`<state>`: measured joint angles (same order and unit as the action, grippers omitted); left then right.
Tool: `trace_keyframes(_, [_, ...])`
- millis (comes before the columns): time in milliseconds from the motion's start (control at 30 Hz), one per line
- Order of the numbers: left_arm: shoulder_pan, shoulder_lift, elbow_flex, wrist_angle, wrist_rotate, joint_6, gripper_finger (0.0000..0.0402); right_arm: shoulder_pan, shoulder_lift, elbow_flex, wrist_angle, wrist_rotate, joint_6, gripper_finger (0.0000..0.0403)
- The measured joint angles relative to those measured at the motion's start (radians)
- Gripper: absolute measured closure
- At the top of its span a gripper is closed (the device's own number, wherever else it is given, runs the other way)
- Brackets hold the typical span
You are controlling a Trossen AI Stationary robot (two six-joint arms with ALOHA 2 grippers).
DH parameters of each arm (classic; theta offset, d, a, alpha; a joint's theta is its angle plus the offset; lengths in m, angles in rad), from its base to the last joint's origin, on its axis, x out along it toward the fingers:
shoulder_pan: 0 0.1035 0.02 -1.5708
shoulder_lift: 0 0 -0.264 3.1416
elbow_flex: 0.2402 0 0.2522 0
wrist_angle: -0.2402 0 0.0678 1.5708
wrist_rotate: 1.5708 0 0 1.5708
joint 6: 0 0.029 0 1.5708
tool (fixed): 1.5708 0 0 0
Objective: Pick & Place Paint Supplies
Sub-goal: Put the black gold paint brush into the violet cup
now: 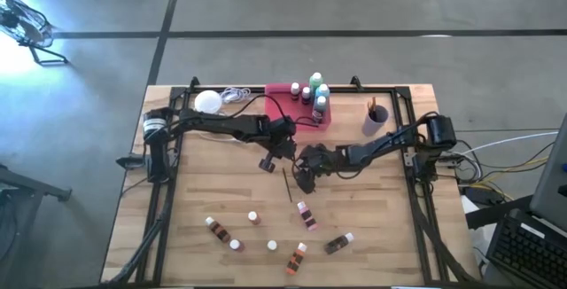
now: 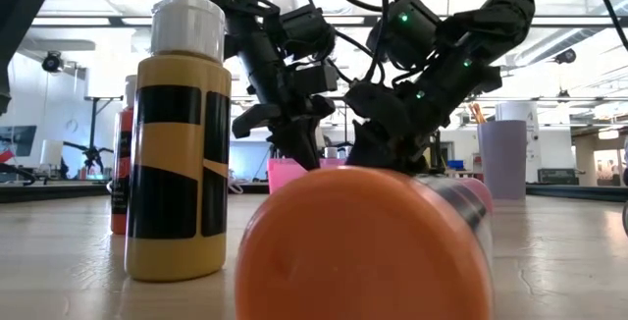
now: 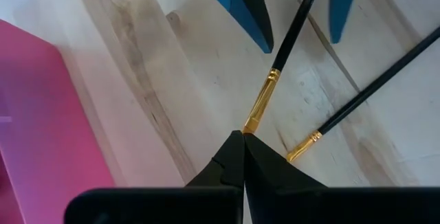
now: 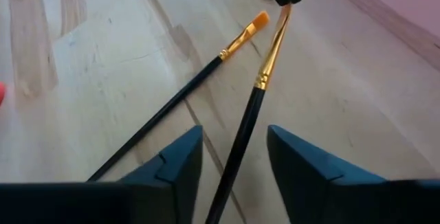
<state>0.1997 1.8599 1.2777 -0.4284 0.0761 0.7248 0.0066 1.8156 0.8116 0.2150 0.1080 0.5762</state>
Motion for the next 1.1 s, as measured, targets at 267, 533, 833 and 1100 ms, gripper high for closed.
trace_keyframes(267, [0.000, 0.000, 0.012, 0.001, 0.000, 0.000, 0.0401, -0.008, 0.000, -0.002, -0.001, 0.004, 0.000, 0.0367])
trace_keyframes(533, [0.000, 0.000, 0.013, -0.006, 0.000, 0.001, 0.0401, -0.010, 0.000, -0.002, -0.001, 0.007, -0.003, 0.0390])
trace_keyframes(833, [-0.027, 0.000, -0.002, -0.094, 0.000, -0.021, 0.0361, -0.019, 0.000, -0.002, -0.001, 0.007, -0.002, 0.0390])
trace_keyframes(1100, [-0.083, 0.005, -0.044, -0.057, -0.031, 0.069, 0.0276, -0.038, 0.000, -0.003, -0.013, 0.000, 0.000, 0.0390])
